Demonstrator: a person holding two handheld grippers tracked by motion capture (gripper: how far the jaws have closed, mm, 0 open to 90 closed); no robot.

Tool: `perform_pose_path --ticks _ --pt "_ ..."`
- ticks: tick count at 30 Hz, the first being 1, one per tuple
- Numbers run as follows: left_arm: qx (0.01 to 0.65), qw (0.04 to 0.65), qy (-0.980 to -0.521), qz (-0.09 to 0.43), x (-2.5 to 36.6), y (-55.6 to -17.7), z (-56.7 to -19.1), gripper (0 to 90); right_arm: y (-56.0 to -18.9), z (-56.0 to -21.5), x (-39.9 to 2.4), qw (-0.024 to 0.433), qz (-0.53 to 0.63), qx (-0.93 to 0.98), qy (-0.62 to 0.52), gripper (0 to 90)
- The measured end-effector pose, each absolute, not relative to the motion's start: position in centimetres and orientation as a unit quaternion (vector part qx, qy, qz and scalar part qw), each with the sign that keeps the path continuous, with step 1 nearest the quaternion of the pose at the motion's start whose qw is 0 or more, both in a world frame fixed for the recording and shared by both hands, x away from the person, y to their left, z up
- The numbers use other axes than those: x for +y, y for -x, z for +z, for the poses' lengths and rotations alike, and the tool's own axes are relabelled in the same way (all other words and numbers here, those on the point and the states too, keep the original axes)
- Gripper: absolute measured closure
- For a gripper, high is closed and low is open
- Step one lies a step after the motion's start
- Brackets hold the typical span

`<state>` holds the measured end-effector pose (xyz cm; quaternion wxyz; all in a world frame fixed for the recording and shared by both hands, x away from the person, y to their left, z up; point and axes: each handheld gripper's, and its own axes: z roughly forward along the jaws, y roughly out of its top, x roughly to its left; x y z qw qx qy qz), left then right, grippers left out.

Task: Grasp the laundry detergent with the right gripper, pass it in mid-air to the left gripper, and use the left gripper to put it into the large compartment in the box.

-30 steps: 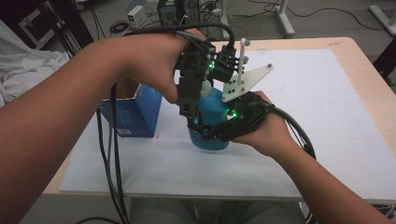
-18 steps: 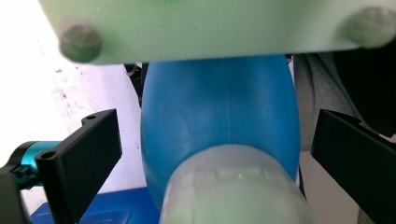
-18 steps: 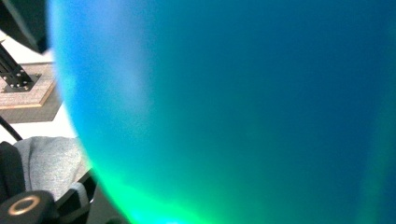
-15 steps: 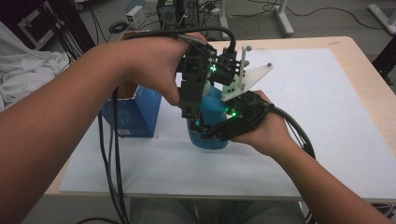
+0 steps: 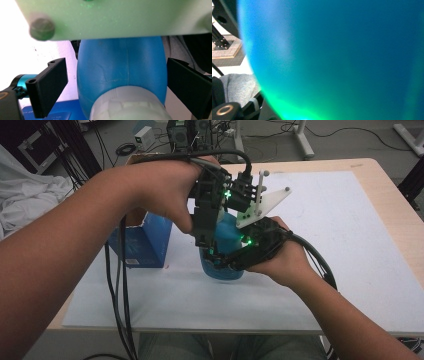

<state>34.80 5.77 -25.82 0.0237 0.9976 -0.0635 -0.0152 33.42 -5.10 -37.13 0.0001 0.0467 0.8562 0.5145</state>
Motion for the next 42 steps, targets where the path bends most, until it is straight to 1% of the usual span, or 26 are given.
perform_pose_path --ticks 1,3,10,12,21,23,28,34,42 --pt "-0.063 0.022 -0.998 -0.016 5.75 -34.81 -25.8 5.5 -33.42 -37.13 -5.1 0.0 0.514 0.856 -0.047 47.0" --pt "-0.063 0.023 -0.998 -0.017 5.74 -34.81 -25.78 9.7 -33.42 -37.13 -5.09 -0.001 0.515 0.856 -0.047 47.0" --pt "-0.063 0.022 -0.998 -0.016 5.63 -34.8 -25.82 9.8 -33.44 -37.12 -5.11 -0.001 0.515 0.856 -0.047 47.0" --pt "-0.063 0.021 -0.998 -0.016 5.63 -34.8 -25.82 12.0 -33.42 -37.13 -5.09 -0.002 0.515 0.856 -0.048 47.0" --pt "-0.065 0.021 -0.998 -0.014 5.54 -34.75 -25.79 13.7 -33.39 -37.13 -5.03 -0.003 0.514 0.856 -0.048 47.0" --pt "-0.065 0.02 -0.998 -0.016 5.55 -34.73 -25.8 15.6 -33.39 -37.12 -5.04 -0.002 0.514 0.856 -0.048 47.0" --pt "-0.065 0.019 -0.998 -0.013 5.5 -34.73 -25.85 15.8 -33.39 -37.1 -5.05 -0.002 0.514 0.856 -0.047 47.0" --pt "-0.069 0.017 -0.997 -0.015 5.36 -34.64 -25.84 19.4 -33.39 -37.09 -5.04 -0.001 0.515 0.856 -0.048 47.0" --pt "-0.067 0.015 -0.998 -0.012 5.44 -34.63 -25.86 21.4 -33.36 -37.11 -4.98 0.0 0.515 0.856 -0.049 47.0"
